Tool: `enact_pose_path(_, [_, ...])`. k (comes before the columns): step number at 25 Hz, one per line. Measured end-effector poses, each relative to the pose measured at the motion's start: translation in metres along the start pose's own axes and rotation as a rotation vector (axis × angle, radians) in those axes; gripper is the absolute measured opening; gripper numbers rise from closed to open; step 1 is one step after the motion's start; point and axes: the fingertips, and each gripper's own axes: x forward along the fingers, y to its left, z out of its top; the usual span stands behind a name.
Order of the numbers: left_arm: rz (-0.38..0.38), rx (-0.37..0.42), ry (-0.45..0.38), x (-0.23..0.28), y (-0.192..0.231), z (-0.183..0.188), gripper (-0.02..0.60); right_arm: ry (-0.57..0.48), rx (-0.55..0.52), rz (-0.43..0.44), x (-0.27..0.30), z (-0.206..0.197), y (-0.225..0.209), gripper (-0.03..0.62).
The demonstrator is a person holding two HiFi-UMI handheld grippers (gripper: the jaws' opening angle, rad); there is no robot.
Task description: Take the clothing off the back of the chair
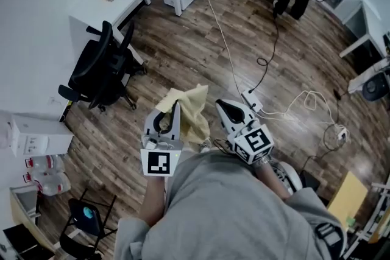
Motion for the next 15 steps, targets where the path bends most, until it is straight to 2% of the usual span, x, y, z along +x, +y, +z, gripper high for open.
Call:
enact_pose_path(8, [0.145, -0.017, 0.034, -0.033, 0.033, -0.008, 0.043, 0.008, -0.04, 0.146, 0.039, 0.007, 0.035, 0.035])
enact_pose_path(15, [0.279, 0.008, 0.057, -0.066, 0.071, -0.009, 0.043, 0.001, -0.091, 0.296, 0.073, 0.021, 0.078, 0.035])
